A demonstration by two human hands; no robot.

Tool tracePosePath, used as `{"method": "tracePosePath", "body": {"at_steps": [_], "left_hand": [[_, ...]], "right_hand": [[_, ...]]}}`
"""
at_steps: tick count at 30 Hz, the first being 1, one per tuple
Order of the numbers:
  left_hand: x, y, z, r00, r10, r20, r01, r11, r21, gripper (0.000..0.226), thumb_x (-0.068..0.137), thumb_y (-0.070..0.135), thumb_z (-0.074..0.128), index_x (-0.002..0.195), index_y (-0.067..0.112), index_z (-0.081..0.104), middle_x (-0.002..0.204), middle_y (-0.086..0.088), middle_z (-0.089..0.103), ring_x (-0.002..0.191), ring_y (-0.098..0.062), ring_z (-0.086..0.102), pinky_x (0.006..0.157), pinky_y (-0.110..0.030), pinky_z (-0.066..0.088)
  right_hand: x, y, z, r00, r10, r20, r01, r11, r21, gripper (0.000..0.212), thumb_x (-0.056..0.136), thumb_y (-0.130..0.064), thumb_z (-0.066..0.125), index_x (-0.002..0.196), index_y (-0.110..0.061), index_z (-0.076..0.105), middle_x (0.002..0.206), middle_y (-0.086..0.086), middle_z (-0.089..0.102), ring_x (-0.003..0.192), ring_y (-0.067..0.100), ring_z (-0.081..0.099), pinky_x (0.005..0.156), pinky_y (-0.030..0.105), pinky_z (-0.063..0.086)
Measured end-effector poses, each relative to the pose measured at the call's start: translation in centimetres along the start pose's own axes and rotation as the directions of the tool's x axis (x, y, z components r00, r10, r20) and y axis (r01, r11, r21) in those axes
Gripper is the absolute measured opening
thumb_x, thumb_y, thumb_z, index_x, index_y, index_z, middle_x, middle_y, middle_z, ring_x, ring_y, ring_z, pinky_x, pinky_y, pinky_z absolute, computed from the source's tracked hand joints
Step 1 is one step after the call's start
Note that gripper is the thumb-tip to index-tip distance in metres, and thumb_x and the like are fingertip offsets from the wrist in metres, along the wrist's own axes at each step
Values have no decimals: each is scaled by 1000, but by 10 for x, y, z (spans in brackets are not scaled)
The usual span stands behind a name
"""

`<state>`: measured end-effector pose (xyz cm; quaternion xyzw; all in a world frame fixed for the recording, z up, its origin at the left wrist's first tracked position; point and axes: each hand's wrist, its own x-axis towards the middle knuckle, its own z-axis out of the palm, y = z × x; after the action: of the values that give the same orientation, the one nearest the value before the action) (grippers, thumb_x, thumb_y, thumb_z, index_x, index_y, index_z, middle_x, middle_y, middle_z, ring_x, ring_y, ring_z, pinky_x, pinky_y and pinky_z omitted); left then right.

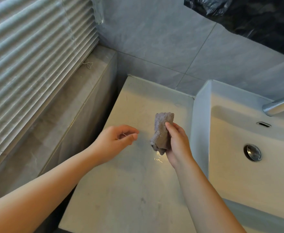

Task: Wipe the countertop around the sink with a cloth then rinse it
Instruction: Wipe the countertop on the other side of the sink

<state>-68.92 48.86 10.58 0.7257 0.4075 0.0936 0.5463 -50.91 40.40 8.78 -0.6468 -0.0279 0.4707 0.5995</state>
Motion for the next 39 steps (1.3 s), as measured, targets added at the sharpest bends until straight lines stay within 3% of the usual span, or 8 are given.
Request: {"method": "tracePosePath", "body": {"at_steps": [7,11,15,18,26,32,35,39], "left_hand": [[-2,-46,-10,987,-119,-107,126,990,63,16,94,34,52,100,32,67,92,7,69,89,-8,64,82,-31,52],[-2,-68,-8,974,-102,-203,136,977,164,16,96,35,48,101,33,63,95,15,62,86,-3,58,70,-19,44],[5,-93,-2,952,-53,-301,133,959,251,24,96,32,46,111,23,63,105,8,57,93,-8,55,82,-28,48],[12,-115,6,921,-102,-377,204,949,240,32,97,33,45,120,16,59,116,-1,55,105,-19,53,92,-36,45],[25,-166,24,829,-273,-488,400,900,175,41,98,40,36,124,14,55,119,-8,57,111,-27,52,92,-37,41],[29,-172,33,805,-216,-553,374,908,189,34,99,38,32,99,19,61,96,-2,61,89,-23,57,73,-31,39],[30,-173,32,802,-208,-559,369,909,192,34,99,37,33,97,19,61,94,-1,60,85,-21,56,71,-30,37],[30,-172,33,799,-201,-567,372,906,203,34,99,35,33,98,17,62,95,-1,60,85,-20,56,71,-28,36]], "right_hand": [[6,-11,-2,968,180,177,-190,981,41,26,93,-32,56,109,-12,57,84,6,61,60,21,59,53,29,47],[22,-1,2,994,-58,95,78,974,-212,20,92,-28,59,112,-23,58,97,0,67,74,18,66,58,33,51],[57,-1,7,886,-417,206,455,689,-564,27,85,-19,68,109,-26,61,107,-11,65,96,3,61,79,22,49],[87,2,17,839,-448,310,533,560,-634,29,82,-18,71,109,-23,65,109,-11,65,99,-2,58,80,4,41],[160,9,55,758,-422,498,637,315,-703,27,85,-15,66,111,-20,68,113,-3,67,104,13,59,89,17,43],[180,23,60,656,-549,517,525,-161,-836,24,88,-30,60,110,-23,69,119,11,61,105,38,55,85,40,47],[175,39,64,743,-565,359,462,44,-886,29,91,-29,57,119,-25,64,119,13,54,103,33,52,84,38,46],[178,57,65,684,-673,283,577,260,-774,27,89,-19,62,116,-18,68,103,6,59,95,23,52,83,24,39]]}}
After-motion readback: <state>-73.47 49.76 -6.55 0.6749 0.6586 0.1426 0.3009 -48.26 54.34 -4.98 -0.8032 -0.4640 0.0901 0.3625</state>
